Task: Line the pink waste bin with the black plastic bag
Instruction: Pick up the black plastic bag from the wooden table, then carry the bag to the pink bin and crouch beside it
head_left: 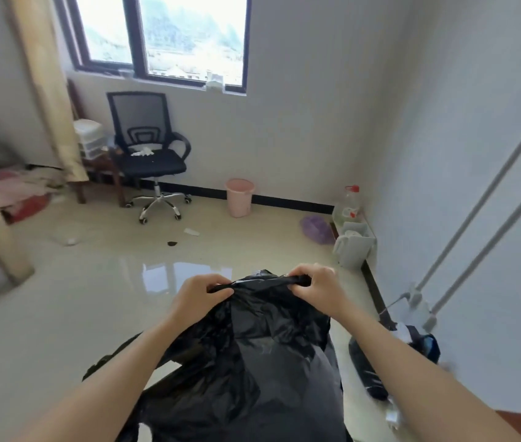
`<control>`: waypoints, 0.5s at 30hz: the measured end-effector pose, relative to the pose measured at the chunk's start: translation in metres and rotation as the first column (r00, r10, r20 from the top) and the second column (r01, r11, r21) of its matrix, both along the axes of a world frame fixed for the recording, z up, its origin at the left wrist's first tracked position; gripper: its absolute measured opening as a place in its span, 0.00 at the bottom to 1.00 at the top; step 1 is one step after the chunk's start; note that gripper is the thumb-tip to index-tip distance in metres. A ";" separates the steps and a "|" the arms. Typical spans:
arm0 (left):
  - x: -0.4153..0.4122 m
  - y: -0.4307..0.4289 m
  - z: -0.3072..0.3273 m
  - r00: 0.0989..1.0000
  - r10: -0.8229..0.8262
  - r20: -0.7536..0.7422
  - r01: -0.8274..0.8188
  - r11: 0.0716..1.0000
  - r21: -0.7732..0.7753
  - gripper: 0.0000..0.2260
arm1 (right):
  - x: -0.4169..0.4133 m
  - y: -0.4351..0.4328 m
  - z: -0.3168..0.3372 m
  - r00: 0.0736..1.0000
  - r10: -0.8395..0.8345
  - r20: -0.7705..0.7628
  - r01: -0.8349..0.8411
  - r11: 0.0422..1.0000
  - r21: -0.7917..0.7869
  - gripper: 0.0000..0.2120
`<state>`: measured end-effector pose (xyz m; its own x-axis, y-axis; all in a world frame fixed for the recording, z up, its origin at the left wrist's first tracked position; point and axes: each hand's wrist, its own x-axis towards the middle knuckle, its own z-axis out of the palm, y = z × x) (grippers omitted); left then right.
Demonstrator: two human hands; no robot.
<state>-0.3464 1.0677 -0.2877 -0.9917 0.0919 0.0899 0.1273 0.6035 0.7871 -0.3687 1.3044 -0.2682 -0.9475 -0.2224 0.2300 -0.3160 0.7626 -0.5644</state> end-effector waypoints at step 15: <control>-0.076 -0.168 -0.014 0.959 0.273 -0.080 -0.272 0.962 0.034 0.07 | -0.125 -0.187 -0.011 0.993 0.114 -0.035 -0.111 0.992 0.066 0.07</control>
